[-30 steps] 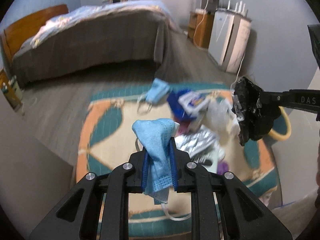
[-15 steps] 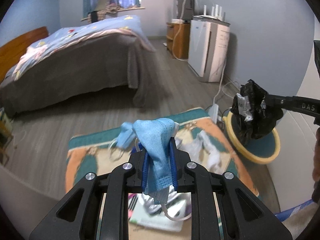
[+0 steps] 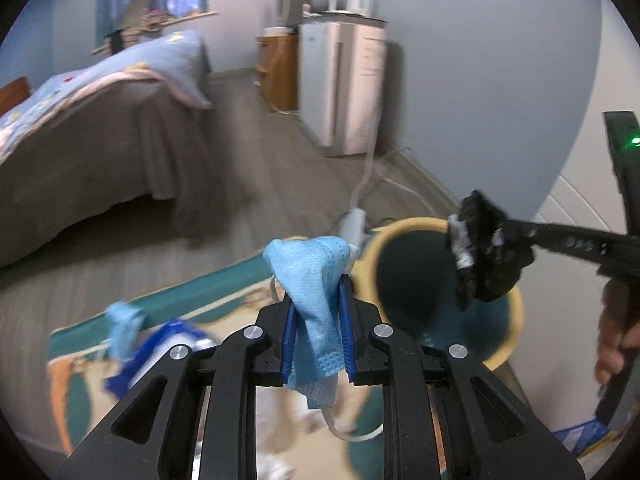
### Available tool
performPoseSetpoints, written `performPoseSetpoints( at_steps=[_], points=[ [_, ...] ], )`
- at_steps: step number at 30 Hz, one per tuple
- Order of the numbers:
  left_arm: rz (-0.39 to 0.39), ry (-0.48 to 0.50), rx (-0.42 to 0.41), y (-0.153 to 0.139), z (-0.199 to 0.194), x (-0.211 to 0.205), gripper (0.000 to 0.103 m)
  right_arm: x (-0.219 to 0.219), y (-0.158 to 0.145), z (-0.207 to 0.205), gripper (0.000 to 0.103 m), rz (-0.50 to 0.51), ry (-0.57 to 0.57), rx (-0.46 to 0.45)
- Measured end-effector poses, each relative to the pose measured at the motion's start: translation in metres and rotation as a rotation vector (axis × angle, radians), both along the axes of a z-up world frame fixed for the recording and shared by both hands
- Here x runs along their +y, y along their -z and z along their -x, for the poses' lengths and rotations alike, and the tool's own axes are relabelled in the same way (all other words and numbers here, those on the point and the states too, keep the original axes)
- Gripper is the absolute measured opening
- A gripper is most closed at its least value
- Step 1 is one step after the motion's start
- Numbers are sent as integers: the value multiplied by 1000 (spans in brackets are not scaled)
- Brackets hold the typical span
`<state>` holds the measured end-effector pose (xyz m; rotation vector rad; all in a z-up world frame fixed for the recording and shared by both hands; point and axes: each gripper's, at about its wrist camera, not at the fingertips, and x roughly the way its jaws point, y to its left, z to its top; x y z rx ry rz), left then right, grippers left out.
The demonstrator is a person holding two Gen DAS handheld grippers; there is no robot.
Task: Collect trash
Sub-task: 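Carry the black bag into the bin and open the right gripper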
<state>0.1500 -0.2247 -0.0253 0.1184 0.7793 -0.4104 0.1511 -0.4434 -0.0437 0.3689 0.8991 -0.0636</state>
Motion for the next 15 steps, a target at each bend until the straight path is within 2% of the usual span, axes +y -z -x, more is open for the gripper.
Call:
performPoseSetpoints(
  at_steps=[5,10,12,14,15],
  points=[
    [5,100,15,21,0,-57,20,-31,23,2,4,-23,69,53],
    [-4,150,47,48,-2,-92,22,-51,38,5,4,-74,111,86],
    [0,152,64,58,-4,-99,31,-54,38,7,5,-80,131,81],
    [-1,140,79,64,-5,-99,47,-54,40,4,6,-89,138,84],
    [5,135,77,65,-5,-97,52,-53,41,4,7,-86,138,88]
  ],
)
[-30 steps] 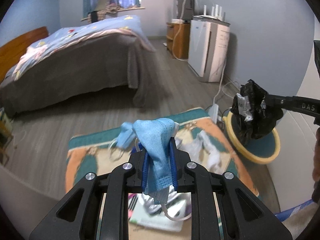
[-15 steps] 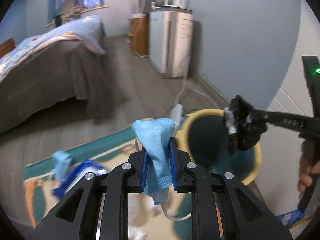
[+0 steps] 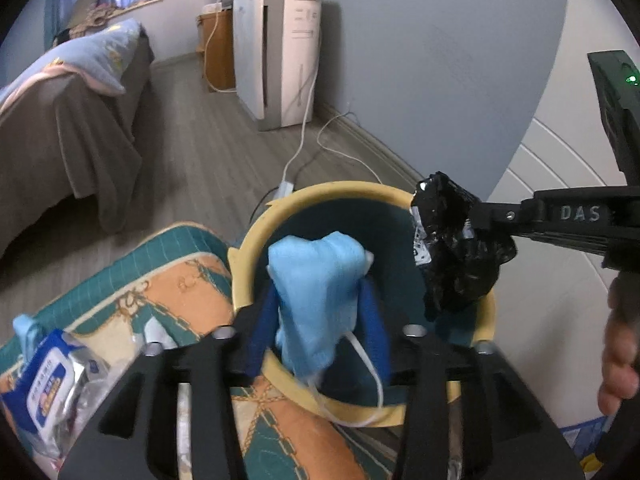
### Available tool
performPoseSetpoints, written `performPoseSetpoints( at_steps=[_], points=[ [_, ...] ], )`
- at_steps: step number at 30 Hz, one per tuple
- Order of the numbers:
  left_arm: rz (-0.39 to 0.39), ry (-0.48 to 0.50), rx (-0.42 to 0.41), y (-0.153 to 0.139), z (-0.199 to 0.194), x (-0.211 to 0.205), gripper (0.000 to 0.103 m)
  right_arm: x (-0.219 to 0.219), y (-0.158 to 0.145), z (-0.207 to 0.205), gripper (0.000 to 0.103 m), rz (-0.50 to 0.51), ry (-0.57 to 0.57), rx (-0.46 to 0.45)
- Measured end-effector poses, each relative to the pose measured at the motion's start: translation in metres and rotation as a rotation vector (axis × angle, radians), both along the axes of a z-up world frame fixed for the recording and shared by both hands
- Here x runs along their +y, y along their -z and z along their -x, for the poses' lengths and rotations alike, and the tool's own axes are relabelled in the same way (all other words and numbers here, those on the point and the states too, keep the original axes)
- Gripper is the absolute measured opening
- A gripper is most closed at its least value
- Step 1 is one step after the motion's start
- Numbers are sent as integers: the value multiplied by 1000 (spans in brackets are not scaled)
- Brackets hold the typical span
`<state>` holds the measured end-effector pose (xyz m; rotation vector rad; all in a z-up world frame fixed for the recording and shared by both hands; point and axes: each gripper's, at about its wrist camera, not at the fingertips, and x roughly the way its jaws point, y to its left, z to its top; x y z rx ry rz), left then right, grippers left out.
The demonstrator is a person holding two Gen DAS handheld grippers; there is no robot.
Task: Collect trash
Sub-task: 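Carry the black bag into the bin and open the right gripper, then lower the blue mask into the bin and open the left gripper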
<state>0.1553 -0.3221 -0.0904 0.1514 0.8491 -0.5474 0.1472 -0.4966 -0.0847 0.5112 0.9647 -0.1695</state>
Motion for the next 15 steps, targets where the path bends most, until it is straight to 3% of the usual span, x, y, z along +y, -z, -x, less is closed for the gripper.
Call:
performPoseSetpoints(
  at_steps=[1,3,8,9,13,15],
  points=[
    [0,-2,0,1,-1,1,55,0,0,0,12,3,-1,4],
    [-5,-17,-14,-2,-1,7,75,0,0,-1,21,2,1,1],
    [15,-59,-46,-15,-3,26,94,1,-4,1,44,-2,12,-11],
    [19,-75,-55,-19,-2,33,94,2,-5,1,49,0,13,-14],
    [12,-104,-79,-35,3,57,96,13,-14,2,90,15,4,-38],
    [-14,-119,-102,-42,7,69,96,18,-20,2,96,31,4,-49]
  ],
)
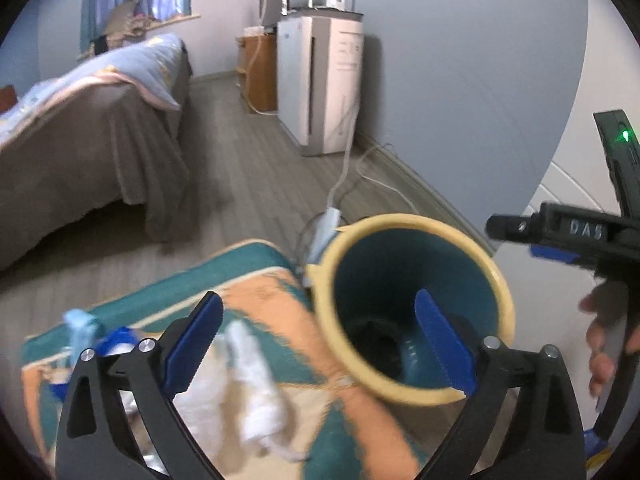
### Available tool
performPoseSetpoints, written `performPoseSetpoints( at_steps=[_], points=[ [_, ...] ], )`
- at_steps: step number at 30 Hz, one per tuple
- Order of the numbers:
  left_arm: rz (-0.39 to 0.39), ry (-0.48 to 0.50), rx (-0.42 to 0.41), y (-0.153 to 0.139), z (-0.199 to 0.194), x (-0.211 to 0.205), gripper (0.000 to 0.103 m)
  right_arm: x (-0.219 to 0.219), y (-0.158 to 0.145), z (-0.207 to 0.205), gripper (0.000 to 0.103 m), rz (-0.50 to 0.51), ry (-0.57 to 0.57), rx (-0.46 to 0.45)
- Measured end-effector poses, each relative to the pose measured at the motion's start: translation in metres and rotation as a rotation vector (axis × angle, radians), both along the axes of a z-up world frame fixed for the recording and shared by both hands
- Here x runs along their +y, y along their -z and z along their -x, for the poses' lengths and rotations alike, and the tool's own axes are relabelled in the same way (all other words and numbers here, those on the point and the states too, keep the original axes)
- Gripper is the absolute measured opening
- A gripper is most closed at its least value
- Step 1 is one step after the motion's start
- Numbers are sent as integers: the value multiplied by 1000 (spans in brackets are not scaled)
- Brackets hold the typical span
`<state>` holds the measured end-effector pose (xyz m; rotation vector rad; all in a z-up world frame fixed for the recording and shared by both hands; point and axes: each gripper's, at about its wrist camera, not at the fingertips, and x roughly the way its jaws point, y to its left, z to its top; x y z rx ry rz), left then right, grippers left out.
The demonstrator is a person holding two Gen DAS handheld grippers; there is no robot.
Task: Collect trash
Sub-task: 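Lower the blue mask into the bin and open the left gripper, then grasp the blue wet-wipes pack with left gripper while right grasps clear plastic bag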
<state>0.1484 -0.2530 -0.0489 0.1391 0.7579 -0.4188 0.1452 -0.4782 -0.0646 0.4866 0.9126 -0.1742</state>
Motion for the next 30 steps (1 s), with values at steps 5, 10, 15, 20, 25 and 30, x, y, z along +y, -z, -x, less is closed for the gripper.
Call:
performPoseSetpoints(
  at_steps=[5,10,15,20,25,30],
  points=[
    [-30,-63,-40,-24,18,46,98,27,-14,-3,97,33,-39,-3],
    [-66,-157,-46,-44,32,94,98,66,-32,-1,97,95,-88,-20],
    [-70,-252,-83,-58,49,140,98,109,-37,-2,97,159,-105,20],
    [-132,-306,-101,-54,58,174,98,151,-31,-7,97,249,-102,100],
    [-160,-365,-80,-46,59,216,98,192,-24,-12,97,284,-186,121],
    [-87,-457,-68,-44,61,261,98,219,-21,-13,97,228,-218,82]
  ],
)
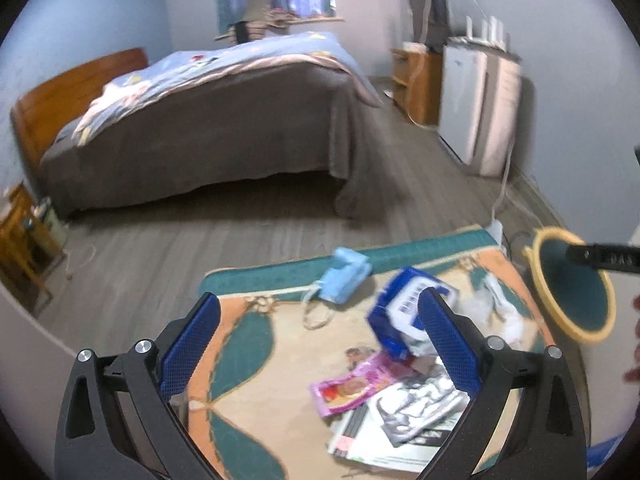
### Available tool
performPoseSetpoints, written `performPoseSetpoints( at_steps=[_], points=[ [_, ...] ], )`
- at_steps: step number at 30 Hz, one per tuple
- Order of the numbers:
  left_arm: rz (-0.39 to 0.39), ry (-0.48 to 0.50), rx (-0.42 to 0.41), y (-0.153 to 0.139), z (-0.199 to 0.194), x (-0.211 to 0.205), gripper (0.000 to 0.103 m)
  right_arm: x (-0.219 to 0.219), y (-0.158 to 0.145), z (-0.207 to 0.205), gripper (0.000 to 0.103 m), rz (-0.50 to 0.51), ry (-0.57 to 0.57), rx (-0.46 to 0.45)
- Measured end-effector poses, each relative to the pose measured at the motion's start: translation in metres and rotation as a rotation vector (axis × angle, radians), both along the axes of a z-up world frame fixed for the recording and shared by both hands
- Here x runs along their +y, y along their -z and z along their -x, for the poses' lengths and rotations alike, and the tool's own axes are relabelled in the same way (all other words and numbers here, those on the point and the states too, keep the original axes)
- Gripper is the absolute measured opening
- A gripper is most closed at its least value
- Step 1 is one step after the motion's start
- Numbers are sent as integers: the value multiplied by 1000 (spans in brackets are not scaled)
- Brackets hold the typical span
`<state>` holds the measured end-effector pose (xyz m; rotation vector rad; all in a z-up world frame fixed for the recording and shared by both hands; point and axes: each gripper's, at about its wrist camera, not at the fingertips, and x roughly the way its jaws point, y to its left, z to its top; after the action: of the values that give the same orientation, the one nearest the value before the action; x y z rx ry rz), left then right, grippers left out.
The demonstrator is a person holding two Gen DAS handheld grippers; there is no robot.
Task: Collect trash
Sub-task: 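Grasp the blue wet-wipes pack with left gripper while right grasps clear plastic bag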
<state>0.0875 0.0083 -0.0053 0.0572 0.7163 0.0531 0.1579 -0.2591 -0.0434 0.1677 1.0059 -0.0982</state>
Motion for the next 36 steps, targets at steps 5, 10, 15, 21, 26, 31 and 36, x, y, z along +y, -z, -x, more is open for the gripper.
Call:
performPoseSetpoints(
  at_steps=[5,10,15,21,26,31,36],
  points=[
    [-9,-26,27,7,-3,24,98,28,0,0,97,65,-70,-47],
    [17,-72,42,15,-5,46,98,43,10,-6,97,64,-139,-22],
    [94,-82,76,20,-14,63,98,56,17,-11,97,96,-168,-2],
    [38,-77,73,23,-20,58,98,53,47,-21,97,-2,-130,92],
    [64,-45,84,26,-26,54,98,71,80,-26,86,15,-197,175],
    [45,-1,102,34,-32,41,98,81,112,-27,56,-29,-234,292],
    [28,54,122,41,-38,22,98,76,113,-23,15,-149,-244,315]
  ],
)
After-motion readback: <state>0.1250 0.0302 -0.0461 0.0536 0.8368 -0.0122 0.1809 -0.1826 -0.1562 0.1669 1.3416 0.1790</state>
